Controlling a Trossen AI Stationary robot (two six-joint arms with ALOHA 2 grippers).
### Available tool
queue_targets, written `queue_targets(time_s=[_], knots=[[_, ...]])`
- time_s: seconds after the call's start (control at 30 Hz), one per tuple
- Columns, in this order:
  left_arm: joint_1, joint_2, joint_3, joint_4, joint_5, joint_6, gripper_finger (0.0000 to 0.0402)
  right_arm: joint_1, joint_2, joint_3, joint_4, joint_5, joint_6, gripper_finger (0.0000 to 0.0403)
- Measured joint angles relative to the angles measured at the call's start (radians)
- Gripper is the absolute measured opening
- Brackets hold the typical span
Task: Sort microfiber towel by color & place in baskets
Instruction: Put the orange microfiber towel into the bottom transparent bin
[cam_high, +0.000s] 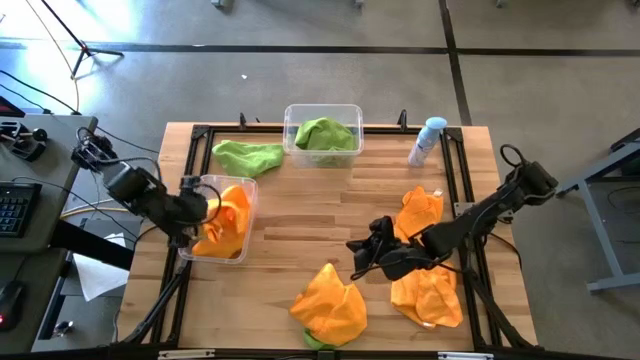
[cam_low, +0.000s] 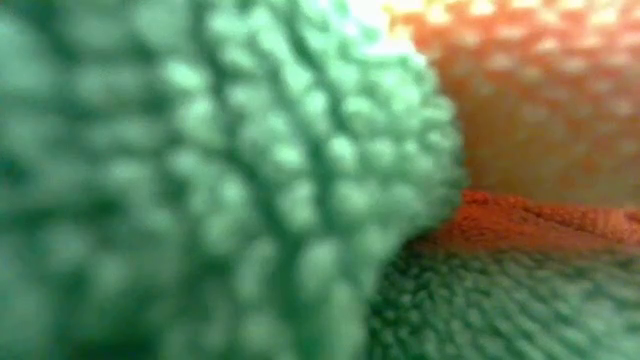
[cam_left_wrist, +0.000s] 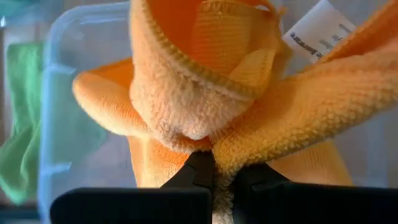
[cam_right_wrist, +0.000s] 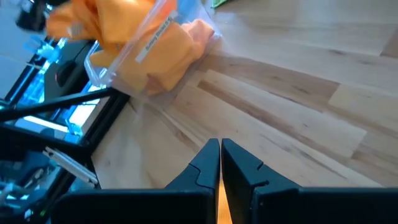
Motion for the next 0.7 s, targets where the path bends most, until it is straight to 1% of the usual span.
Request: queue_targets(time_s=[0.17,0.3,0.5,0.63,0.7], knots=[[0.006,0.028,-0.11,0.106,0.007,0.093,0.0001,-0.021,0.0,0.0,0.014,0.0,0.0,0.0012],[0.03,0.04,-0.187,0.186,0.032,0.104,0.0001,-0.027,0.0,0.0,0.027,0.0,0.0,0.0012],[0.106,0.04,-0.274,0.278,0.117,0.104,0.0001,-0.027,0.0,0.0,0.049,0.0,-0.007,0.0012],[0.177,0.041,-0.325,0.287,0.16,0.107,0.0003,-0.027,0.0,0.0,0.059,0.0,-0.008,0.0012],[0.213,0.041,-0.33,0.287,0.196,0.126,0.0003,-0.027,0.0,0.0,0.063,0.0,-0.008,0.0012]])
